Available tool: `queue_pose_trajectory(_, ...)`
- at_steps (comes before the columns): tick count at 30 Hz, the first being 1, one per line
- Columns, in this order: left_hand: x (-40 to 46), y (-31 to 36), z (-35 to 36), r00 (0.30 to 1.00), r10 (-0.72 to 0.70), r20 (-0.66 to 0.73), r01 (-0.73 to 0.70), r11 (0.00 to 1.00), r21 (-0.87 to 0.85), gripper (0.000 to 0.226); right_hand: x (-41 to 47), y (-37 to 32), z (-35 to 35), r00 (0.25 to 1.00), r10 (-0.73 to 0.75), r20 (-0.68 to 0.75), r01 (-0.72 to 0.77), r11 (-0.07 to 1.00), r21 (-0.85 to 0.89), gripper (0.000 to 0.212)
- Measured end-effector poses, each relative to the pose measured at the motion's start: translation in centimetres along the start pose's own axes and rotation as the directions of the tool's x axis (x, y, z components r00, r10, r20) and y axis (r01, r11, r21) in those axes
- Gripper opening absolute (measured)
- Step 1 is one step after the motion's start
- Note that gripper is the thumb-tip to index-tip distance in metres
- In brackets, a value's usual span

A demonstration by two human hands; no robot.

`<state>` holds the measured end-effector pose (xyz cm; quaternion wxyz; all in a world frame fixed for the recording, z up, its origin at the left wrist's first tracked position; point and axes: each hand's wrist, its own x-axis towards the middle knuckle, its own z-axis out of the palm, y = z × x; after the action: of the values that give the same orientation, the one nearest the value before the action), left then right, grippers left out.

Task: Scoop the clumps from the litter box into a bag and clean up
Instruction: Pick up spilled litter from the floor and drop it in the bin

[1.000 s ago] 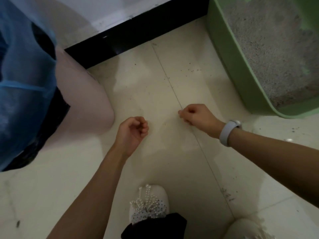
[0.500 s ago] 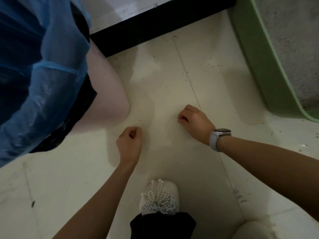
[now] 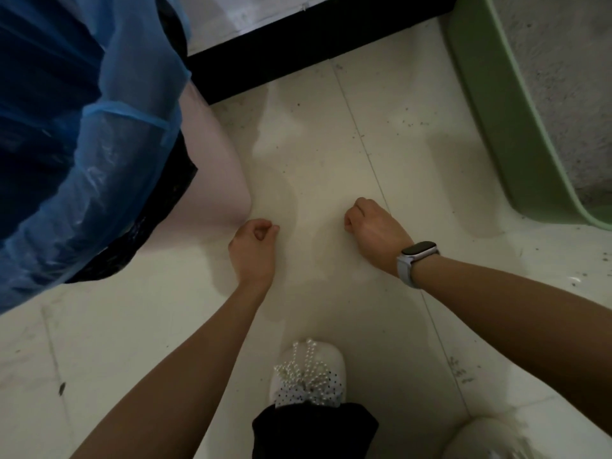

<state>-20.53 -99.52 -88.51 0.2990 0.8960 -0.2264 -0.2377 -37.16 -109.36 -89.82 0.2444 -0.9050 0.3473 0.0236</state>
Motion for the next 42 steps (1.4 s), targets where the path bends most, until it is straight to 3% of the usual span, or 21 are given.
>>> queue_pose_trajectory(2, 0.2, 0.0, 0.0, 1.000, 0.023, 0.008, -0.023, 0.999, 0.041, 0.014, 0.2, -0.1, 0.1, 0.995, 0.091, 0.029, -0.093, 0.993, 0.066, 0.016)
queue_pose_trajectory(4, 0.1, 0.0, 0.0, 0.998, 0.053, 0.031, -0.056, 0.995, 0.080, 0.016, 0.5, -0.3, -0.2, 0.963, 0.259, 0.074, -0.269, 0.910, 0.315, 0.017)
queue_pose_trajectory(6, 0.0, 0.2, -0.1, 0.997, 0.060, 0.048, -0.064, 0.994, 0.091, 0.017, 0.9, -1.0, -1.2, 0.896, 0.400, 0.194, -0.438, 0.717, 0.542, 0.014)
queue_pose_trajectory(8, 0.0, 0.3, -0.4, 0.998, 0.009, 0.064, -0.010, 1.000, 0.008, 0.017, 1.2, -1.6, -2.3, 0.861, 0.424, 0.283, -0.475, 0.468, 0.745, 0.019)
queue_pose_trajectory(11, -0.3, 0.2, -1.4, 0.960, -0.142, 0.240, 0.209, 0.937, -0.280, 0.013, 1.3, -2.1, -4.4, 0.858, 0.340, 0.385, -0.470, 0.219, 0.855, 0.022)
queue_pose_trajectory(13, -0.6, -0.2, -2.7, 0.889, -0.207, 0.408, 0.403, 0.775, -0.486, 0.015, 1.6, -2.2, -5.1, 0.859, 0.225, 0.460, -0.491, 0.112, 0.864, 0.020)
queue_pose_trajectory(16, -1.2, -1.4, -5.2, 0.810, -0.218, 0.545, 0.562, 0.553, -0.615, 0.016, 2.2, -2.5, -5.0, 0.848, 0.124, 0.516, -0.523, 0.037, 0.851, 0.018)
queue_pose_trajectory(20, -1.9, -3.3, -7.7, 0.797, -0.235, 0.557, 0.593, 0.476, -0.649, 0.015, 3.0, -3.4, -4.4, 0.835, 0.015, 0.550, -0.550, -0.011, 0.835, 0.021)
queue_pose_trajectory(23, -2.2, -4.4, -9.2, 0.786, -0.279, 0.551, 0.616, 0.429, -0.661, 0.022, 3.5, -4.3, -4.4, 0.827, -0.037, 0.561, -0.561, 0.007, 0.828, 0.024)
queue_pose_trajectory(25, -2.4, -5.1, -10.1, 0.771, -0.326, 0.547, 0.636, 0.343, -0.691, 0.031, 3.9, -5.1, -4.2, 0.818, -0.033, 0.574, -0.574, 0.028, 0.819, 0.030)
queue_pose_trajectory(27, -2.6, -5.4, -10.6, 0.767, -0.363, 0.529, 0.636, 0.316, -0.704, 0.026, 4.2, -6.1, -3.9, 0.805, 0.010, 0.594, -0.593, 0.047, 0.804, 0.032)
queue_pose_trajectory(29, -2.7, -5.7, -10.4, 0.797, -0.407, 0.446, 0.599, 0.442, -0.668, 0.023, 4.7, -6.9, -3.5, 0.807, 0.090, 0.584, -0.591, 0.134, 0.796, 0.031)
queue_pose_trajectory(30, -2.8, -6.0, -10.1, 0.826, -0.427, 0.369, 0.560, 0.544, -0.624, 0.023, 4.9, -7.2, -3.1, 0.821, 0.137, 0.555, -0.571, 0.235, 0.786, 0.027)
queue_pose_trajectory(32, -2.8, -6.6, -9.6, 0.883, -0.420, 0.208, 0.467, 0.750, -0.469, 0.018, 5.1, -7.5, -2.1, 0.870, 0.202, 0.451, -0.482, 0.543, 0.687, 0.016)
queue_pose_trajectory(34, -2.9, -7.2, -9.0, 0.924, -0.364, 0.117, 0.382, 0.879, -0.286, 0.009, 5.0, -7.6, -1.0, 0.927, 0.188, 0.324, -0.337, 0.796, 0.502, 0.017)
queue_pose_trajectory(37, -3.0, -7.7, -8.4, 0.949, -0.303, 0.088, 0.313, 0.935, -0.166, 0.008, 4.1, -7.9, 0.2, 0.959, 0.124, 0.255, -0.219, 0.895, 0.388, 0.019)
queue_pose_trajectory(42, -2.7, -7.3, -7.7, 0.965, -0.244, 0.091, 0.252, 0.964, -0.085, 0.003, 3.9, -7.8, 1.1, 0.964, 0.044, 0.262, -0.125, 0.945, 0.301, 0.020)
